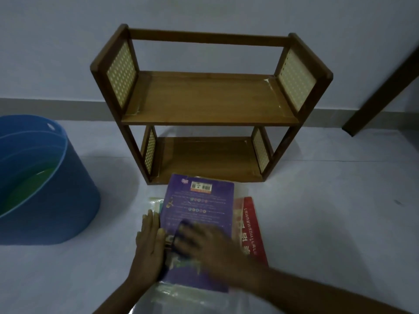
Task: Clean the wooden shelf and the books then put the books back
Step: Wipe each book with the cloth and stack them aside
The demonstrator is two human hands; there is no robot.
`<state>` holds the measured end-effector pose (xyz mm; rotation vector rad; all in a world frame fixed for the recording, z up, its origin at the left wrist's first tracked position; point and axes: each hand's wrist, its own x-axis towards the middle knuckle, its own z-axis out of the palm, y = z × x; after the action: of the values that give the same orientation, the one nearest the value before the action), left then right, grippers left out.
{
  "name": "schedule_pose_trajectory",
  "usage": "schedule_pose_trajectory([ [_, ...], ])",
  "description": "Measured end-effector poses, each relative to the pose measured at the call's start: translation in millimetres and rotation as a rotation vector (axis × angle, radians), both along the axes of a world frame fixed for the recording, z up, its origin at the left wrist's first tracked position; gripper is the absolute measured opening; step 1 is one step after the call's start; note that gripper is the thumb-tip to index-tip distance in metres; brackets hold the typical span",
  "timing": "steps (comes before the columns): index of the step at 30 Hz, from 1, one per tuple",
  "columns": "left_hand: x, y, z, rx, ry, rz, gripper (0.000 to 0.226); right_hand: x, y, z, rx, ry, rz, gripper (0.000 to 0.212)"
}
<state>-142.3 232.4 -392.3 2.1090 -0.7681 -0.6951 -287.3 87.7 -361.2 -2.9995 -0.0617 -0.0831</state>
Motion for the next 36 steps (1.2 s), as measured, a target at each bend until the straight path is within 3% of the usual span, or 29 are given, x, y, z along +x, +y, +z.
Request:
schedule_pose_trajectory([
  [3,-8,-6,4,-0.034,0.056,0.019,0.092,21,-64,9,0.101,0.032,-0.47,0.07],
  [5,-11,-6,5,-0.066,0.081,0.021,0.098,30,-69,15,0.167,0.064,-0.594,0.072],
  [7,-7,-4,-5,-0.085,0.083,0.031,0.094,38,-35,12,0.112,0.016,-0.483,0.074],
  [10,-5,-2,-13,-0.141,0.139,0.085,0.067,37,30,5,0.14,-0.027,-0.134,0.056],
  [12,-7,-3,-8,-0.137,0.138,0.113,0.065,48,18,13,0.143,-0.023,-0.058,0.062],
  [14,-11,-3,0,-0.071,0.077,0.069,0.074,64,-18,16,0.062,-0.011,-0.172,0.073],
  [17,-15,-3,1,-0.065,0.049,0.05,0.087,91,-67,23,0.152,0.059,-0.532,0.073],
  [19,-11,-4,-2,-0.066,0.085,0.062,0.086,93,-65,25,0.156,0.084,-0.605,0.074],
  [22,-5,1,-9,-0.176,0.189,0.104,0.054,62,-5,19,0.169,0.077,-0.409,0.082],
  [24,-4,1,-11,-0.199,0.206,0.11,0.059,28,48,6,0.213,0.05,-0.222,0.067],
  [26,-5,-1,-11,-0.168,0.176,0.121,0.076,1,68,-1,0.199,0.008,-0.17,0.044],
  [27,-6,-3,-10,-0.148,0.161,0.123,0.08,-8,63,-4,0.137,-0.013,-0.15,0.045],
  [29,-6,-2,-12,-0.092,0.055,0.054,0.075,-17,35,2,0.047,-0.008,-0.134,0.068],
  [32,-8,3,-15,0.01,-0.053,-0.048,0.071,-36,-14,-2,0.061,-0.003,-0.348,0.084],
  [36,-3,5,-15,0.039,-0.09,-0.094,0.071,-88,-64,-9,0.15,0.011,-0.801,0.057],
])
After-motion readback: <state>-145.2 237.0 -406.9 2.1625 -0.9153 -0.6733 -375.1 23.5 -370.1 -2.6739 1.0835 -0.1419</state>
